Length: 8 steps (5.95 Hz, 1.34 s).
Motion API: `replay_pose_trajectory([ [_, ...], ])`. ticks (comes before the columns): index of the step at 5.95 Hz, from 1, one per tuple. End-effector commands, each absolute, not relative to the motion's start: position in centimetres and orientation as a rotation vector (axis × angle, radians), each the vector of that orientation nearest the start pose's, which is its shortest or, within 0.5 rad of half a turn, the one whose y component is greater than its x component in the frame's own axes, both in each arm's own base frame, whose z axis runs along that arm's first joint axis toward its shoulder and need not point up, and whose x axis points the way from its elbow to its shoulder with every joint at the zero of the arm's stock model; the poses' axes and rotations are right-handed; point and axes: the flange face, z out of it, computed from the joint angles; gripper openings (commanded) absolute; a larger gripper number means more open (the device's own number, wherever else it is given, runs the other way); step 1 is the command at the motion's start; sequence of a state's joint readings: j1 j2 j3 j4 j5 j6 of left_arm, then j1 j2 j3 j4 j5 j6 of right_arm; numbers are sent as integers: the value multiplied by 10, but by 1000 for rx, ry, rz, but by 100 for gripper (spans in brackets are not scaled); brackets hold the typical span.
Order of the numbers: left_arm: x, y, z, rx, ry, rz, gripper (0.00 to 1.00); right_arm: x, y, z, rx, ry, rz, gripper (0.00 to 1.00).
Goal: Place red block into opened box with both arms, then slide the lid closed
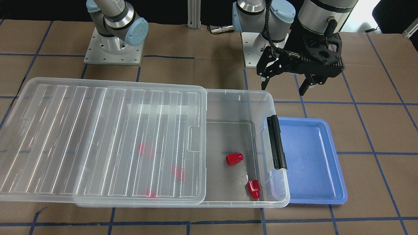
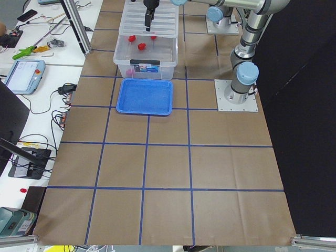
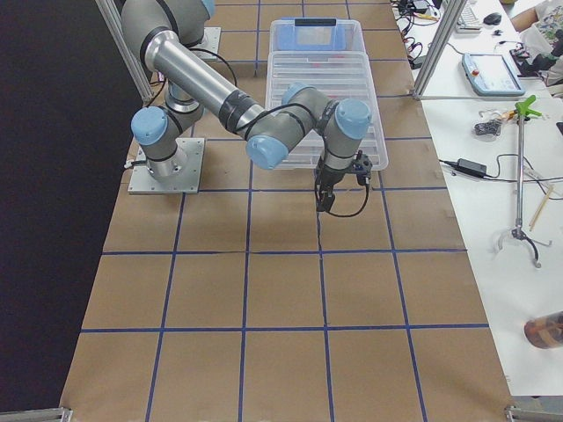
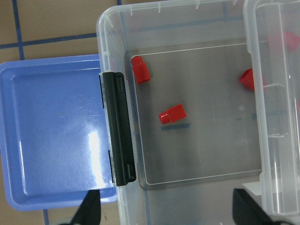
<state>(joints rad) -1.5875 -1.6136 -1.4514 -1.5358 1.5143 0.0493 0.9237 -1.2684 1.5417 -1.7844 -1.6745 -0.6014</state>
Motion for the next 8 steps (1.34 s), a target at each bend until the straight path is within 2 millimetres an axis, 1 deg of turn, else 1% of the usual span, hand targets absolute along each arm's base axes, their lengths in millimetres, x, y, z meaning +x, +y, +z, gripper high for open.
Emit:
replay_pose_trajectory([
  [1, -138, -495, 519, -47, 3196, -151, 98, -247, -537, 352, 136, 3192, 135, 100],
  [2, -126, -497, 523, -88, 3197, -152, 98, -235, -528, 351, 201, 3166, 130, 100],
  [3, -123, -494, 524, -89, 3189, -50, 98, -225, -520, 339, 202, 3129, 128, 100],
  [4, -119, -495, 517, -74, 3109, 21, 98, -215, -517, 347, 198, 3135, 110, 100],
  [5, -121, -496, 514, -70, 3131, 26, 98, -202, -519, 347, 226, 3109, 90, 100],
  [6, -120, -496, 516, -10, 3133, 22, 98, -193, -517, 337, 223, 3083, 104, 100],
  [7, -121, -496, 515, 2, 3134, 17, 98, -186, -517, 332, 214, 3076, 111, 100],
  [8, -121, -495, 516, 7, 3134, 15, 98, -173, -520, 336, 228, 3060, 90, 100],
])
